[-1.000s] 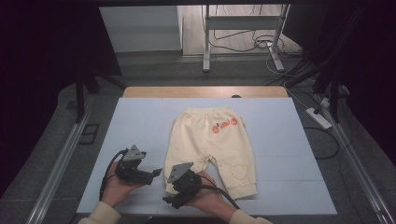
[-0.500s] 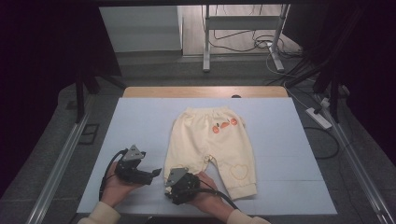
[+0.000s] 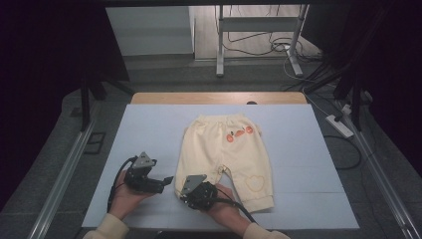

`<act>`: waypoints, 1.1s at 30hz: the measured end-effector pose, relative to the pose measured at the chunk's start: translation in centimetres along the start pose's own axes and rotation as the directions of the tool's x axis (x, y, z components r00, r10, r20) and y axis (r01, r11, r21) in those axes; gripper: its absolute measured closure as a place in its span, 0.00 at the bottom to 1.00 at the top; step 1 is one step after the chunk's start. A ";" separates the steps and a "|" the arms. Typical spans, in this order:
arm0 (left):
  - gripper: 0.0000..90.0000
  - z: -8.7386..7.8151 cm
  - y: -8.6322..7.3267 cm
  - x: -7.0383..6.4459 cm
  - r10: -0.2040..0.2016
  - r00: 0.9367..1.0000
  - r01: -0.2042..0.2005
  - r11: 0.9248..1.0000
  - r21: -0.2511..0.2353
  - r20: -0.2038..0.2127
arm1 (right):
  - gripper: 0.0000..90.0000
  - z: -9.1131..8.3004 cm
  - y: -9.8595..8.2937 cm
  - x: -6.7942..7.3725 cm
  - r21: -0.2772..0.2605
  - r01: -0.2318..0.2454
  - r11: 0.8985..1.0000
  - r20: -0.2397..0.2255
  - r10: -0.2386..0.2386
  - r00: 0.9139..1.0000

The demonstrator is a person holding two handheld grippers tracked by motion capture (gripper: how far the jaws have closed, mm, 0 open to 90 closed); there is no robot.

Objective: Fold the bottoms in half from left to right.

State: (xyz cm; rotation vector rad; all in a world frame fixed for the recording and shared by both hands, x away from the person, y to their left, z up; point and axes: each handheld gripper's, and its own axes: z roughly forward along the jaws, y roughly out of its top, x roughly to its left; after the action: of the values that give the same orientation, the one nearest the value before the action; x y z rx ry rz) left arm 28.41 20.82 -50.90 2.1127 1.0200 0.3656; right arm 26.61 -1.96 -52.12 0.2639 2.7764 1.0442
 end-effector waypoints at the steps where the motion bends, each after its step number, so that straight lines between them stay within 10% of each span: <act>1: 0.12 0.1 0.2 0.1 -0.001 1.000 0.001 1.000 -0.005 -0.003 | 0.88 -0.1 0.0 0.0 -0.001 0.000 1.000 -0.002 0.000 1.000; 33: 0.13 2.4 6.0 1.0 0.016 0.999 -0.016 1.000 0.018 0.034 | 0.89 -1.2 0.0 -0.6 -0.030 -0.023 0.999 -0.033 0.022 0.999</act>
State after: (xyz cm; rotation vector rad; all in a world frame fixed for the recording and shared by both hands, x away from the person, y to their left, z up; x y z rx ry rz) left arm 33.61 17.93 -48.17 2.1377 0.9911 0.3287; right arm 26.90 -2.87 -51.19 0.2778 2.7901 1.1051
